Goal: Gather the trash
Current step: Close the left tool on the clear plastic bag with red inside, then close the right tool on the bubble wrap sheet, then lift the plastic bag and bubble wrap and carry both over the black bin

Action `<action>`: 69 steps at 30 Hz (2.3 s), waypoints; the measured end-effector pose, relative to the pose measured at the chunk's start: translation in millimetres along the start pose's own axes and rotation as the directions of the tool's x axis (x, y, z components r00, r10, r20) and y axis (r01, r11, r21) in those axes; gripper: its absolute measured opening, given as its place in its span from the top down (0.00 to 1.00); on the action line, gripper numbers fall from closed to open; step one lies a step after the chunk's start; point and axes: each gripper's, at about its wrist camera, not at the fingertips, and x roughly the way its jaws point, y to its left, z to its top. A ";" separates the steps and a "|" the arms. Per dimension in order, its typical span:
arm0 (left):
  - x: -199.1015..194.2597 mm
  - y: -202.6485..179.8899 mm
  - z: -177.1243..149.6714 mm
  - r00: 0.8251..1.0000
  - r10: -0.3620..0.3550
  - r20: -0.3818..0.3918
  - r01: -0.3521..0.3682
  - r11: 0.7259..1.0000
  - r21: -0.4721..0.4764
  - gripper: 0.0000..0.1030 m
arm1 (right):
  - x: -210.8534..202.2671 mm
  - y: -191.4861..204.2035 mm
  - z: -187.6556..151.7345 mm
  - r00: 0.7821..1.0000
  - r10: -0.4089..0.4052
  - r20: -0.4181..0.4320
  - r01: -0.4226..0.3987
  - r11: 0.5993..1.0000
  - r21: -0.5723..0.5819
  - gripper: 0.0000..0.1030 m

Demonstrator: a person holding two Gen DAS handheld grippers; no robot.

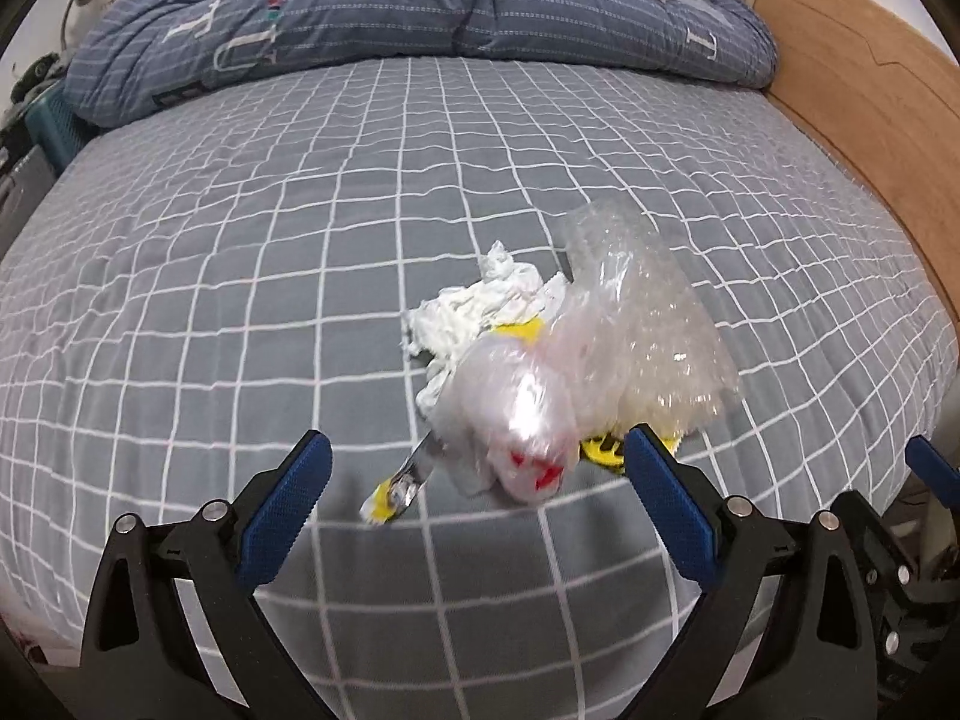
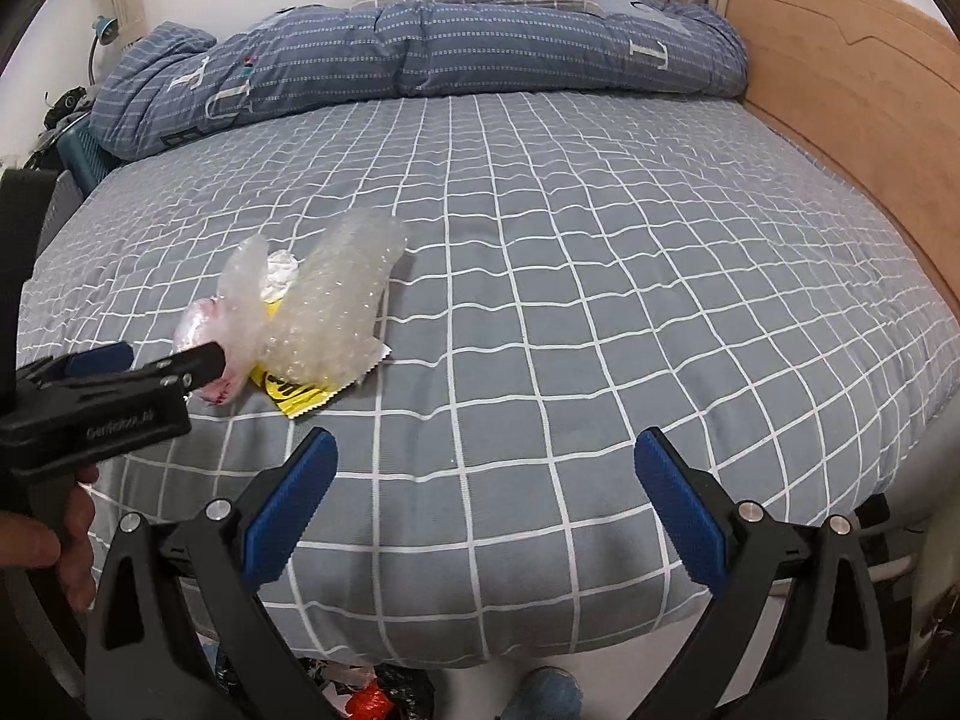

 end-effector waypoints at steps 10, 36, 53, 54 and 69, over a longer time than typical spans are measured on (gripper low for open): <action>23.7 -9.5 6.8 0.997 -0.068 -0.044 0.069 0.997 0.027 0.60 | 10.9 -0.3 4.0 1.000 0.013 -0.011 -0.013 1.000 -0.001 0.07; -36.1 83.3 9.0 0.998 0.018 0.054 -0.017 1.000 -0.021 0.70 | 67.8 69.3 66.2 0.994 0.107 -0.030 -0.107 0.994 -0.018 0.16; -39.0 100.4 -8.0 0.999 0.014 0.042 -0.012 0.999 -0.044 0.70 | 83.5 93.0 64.0 0.993 0.060 -0.106 -0.068 0.995 -0.074 0.83; -39.6 100.9 -8.4 0.999 0.012 0.042 -0.010 0.999 -0.046 0.70 | 82.4 93.1 64.0 0.993 0.057 -0.104 -0.064 0.995 -0.073 0.84; -53.0 99.0 -12.2 0.998 0.017 0.054 -0.015 0.999 -0.045 0.70 | 49.4 90.8 64.2 0.997 0.059 -0.043 -0.062 0.996 -0.063 0.86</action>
